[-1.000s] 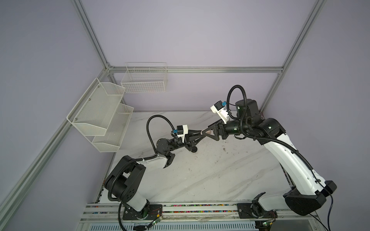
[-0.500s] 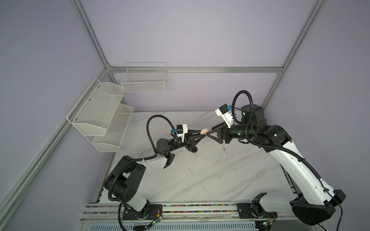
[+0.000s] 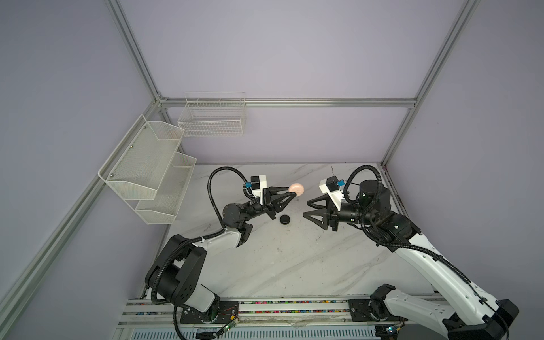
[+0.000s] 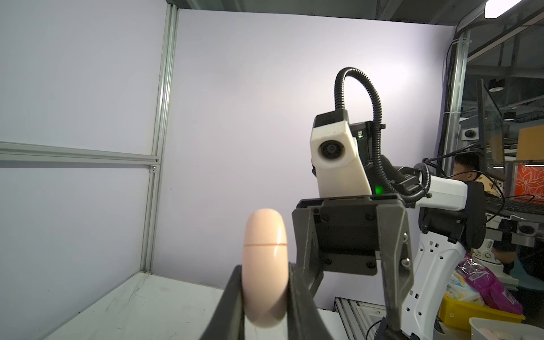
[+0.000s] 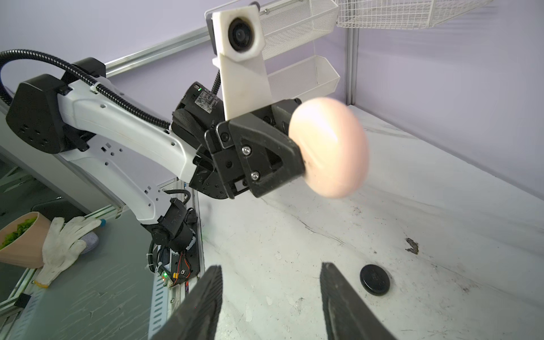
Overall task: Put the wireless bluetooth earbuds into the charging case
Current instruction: 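Move the open right gripper to the closed case and close on it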
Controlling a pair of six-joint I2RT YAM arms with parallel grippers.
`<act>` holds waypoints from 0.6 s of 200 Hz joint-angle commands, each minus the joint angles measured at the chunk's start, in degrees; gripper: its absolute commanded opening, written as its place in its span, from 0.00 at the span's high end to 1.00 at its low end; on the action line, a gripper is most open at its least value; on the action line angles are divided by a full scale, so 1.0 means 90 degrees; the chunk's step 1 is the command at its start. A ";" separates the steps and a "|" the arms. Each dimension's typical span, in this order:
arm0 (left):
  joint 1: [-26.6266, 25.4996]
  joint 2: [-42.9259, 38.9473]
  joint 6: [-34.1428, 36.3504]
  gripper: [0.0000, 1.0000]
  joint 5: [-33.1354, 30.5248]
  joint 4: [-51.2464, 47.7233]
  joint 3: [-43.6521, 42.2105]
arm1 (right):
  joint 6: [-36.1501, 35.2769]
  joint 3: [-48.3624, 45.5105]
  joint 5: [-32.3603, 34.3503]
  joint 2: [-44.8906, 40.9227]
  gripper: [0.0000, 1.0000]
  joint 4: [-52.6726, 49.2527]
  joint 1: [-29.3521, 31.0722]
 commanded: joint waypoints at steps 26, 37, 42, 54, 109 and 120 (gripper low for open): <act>0.0035 -0.0062 -0.0586 1.00 -0.0015 0.0326 0.0037 | 0.0272 -0.0089 -0.1178 -0.0124 0.43 0.1780 -0.0617; 0.0034 -0.0038 -0.0647 1.00 -0.0003 0.0328 0.0065 | 0.0438 -0.0158 -0.1286 -0.0125 0.41 0.2079 -0.0737; 0.0034 -0.0035 -0.0670 1.00 -0.0016 0.0324 0.0073 | 0.0452 -0.0169 -0.1304 -0.0104 0.39 0.2149 -0.0779; 0.0036 -0.0048 -0.0669 1.00 -0.0037 0.0329 0.0056 | 0.0470 -0.0094 -0.1393 0.0040 0.36 0.2188 -0.0843; 0.0006 -0.0048 -0.0739 1.00 -0.0081 0.0324 0.0103 | 0.1240 -0.0131 -0.1860 0.0494 0.36 0.3483 -0.0873; -0.0003 -0.0020 -0.0740 1.00 -0.0074 0.0324 0.0129 | 0.1388 -0.0173 -0.1884 0.0571 0.37 0.3718 -0.0871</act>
